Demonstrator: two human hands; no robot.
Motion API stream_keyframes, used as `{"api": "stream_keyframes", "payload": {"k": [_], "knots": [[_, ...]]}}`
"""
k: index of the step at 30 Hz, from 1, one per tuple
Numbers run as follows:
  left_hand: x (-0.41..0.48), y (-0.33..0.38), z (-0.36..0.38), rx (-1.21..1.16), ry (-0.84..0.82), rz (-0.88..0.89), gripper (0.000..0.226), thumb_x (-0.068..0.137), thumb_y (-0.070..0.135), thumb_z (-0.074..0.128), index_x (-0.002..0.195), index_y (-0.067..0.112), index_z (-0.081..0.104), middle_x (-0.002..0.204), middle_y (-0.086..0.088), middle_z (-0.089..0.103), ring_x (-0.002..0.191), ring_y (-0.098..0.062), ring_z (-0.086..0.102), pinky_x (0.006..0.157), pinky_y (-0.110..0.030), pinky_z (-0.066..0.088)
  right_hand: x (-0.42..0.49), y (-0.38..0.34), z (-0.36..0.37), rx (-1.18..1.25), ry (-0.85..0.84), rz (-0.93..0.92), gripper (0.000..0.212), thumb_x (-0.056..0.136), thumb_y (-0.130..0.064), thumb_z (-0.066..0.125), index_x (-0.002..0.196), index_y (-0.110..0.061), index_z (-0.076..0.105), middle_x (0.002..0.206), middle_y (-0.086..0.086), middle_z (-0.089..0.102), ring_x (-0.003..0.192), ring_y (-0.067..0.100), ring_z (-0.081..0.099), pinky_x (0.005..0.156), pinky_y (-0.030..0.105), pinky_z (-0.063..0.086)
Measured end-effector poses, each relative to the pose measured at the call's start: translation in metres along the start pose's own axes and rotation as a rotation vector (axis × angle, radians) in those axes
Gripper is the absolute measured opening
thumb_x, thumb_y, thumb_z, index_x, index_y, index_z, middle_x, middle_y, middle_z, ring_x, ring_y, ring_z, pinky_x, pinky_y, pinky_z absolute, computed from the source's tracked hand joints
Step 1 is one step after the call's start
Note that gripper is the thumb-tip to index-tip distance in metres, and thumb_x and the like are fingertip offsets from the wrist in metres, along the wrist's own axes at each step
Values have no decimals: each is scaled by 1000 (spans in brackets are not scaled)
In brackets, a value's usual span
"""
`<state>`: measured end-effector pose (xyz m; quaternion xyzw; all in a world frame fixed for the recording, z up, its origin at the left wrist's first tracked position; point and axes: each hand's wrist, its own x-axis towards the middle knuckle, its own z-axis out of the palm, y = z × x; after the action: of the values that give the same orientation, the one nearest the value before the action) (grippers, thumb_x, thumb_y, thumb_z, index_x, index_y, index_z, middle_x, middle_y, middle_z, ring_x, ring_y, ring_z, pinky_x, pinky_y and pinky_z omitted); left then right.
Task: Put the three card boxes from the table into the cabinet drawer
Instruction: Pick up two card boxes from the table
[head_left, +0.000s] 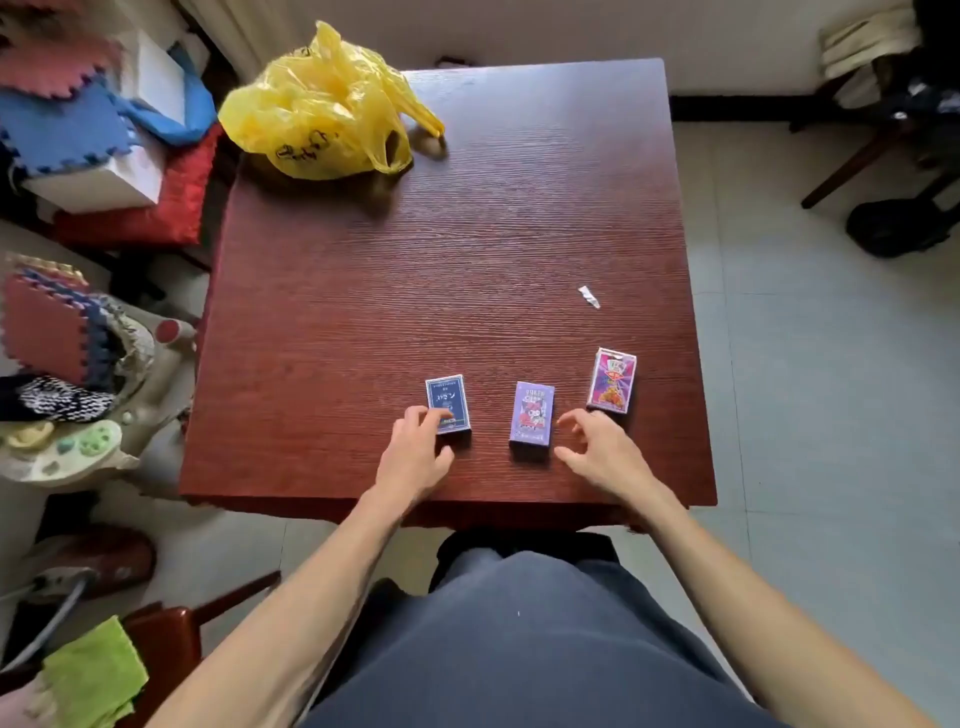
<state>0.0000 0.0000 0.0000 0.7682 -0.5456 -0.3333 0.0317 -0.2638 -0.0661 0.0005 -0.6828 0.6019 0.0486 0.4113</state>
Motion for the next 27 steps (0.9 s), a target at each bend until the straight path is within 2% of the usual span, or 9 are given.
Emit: {"api": "stream_keyframes", "payload": {"k": [4,6,9,11,15,19,22,24,27], "knots": [[40,10,-7,318,-77,75,84,79,26,71,148,35,24,157,-13,14,138,-34,24,99,-51,47,31,-32,-2,-265,-1,-104,69,80,-42,75,142,-30,47,135,3,50,122,28,52,94,44,52],[54,8,-2,394,-126,102,95,77,28,76,150,39,16,159,-15,9,142,-36,18,102,-52,44,43,-39,5,-399,-39,-130,86,77,-46,78,152,-35,37,149,5,41,133,30,44,100,48,49],[67,4,0,479,-172,146,98,77,31,76,151,41,13,159,-15,11,142,-37,17,100,-50,45,56,-46,14,-543,-111,-127,101,75,-49,82,157,-40,24,162,4,25,147,30,26,106,54,41],[71,2,0,513,-179,169,93,77,30,75,150,39,18,156,-14,17,139,-36,20,96,-47,49,61,-49,20,-593,-134,-118,104,74,-48,84,157,-40,22,162,5,24,148,30,24,107,54,39],[74,-1,2,502,-171,179,84,77,23,75,147,34,29,152,-11,23,136,-35,23,96,-46,52,63,-50,29,-656,-90,-130,89,79,-38,80,154,-34,31,155,7,34,138,31,37,100,49,45],[74,-4,5,497,-172,194,84,78,20,74,147,33,28,152,-11,22,137,-34,22,93,-45,53,62,-50,31,-644,-51,-163,77,83,-29,75,150,-32,39,148,7,41,132,32,44,96,47,49],[70,-5,2,478,-176,192,81,77,26,75,145,34,30,147,-10,28,131,-33,28,89,-45,54,57,-49,29,-602,-56,-157,78,82,-37,75,151,-32,39,146,6,44,129,32,47,96,46,48],[61,-7,0,408,-193,153,81,74,34,75,143,36,32,140,-8,33,126,-31,32,88,-46,54,47,-47,27,-486,-42,-113,78,79,-43,74,149,-33,40,143,5,47,126,32,50,97,45,48],[38,-13,-3,155,-201,53,78,73,43,73,142,39,36,134,-7,37,123,-29,35,95,-46,49,21,-35,26,-138,-13,21,77,75,-50,75,145,-33,46,135,3,54,123,30,54,100,43,49]]}}
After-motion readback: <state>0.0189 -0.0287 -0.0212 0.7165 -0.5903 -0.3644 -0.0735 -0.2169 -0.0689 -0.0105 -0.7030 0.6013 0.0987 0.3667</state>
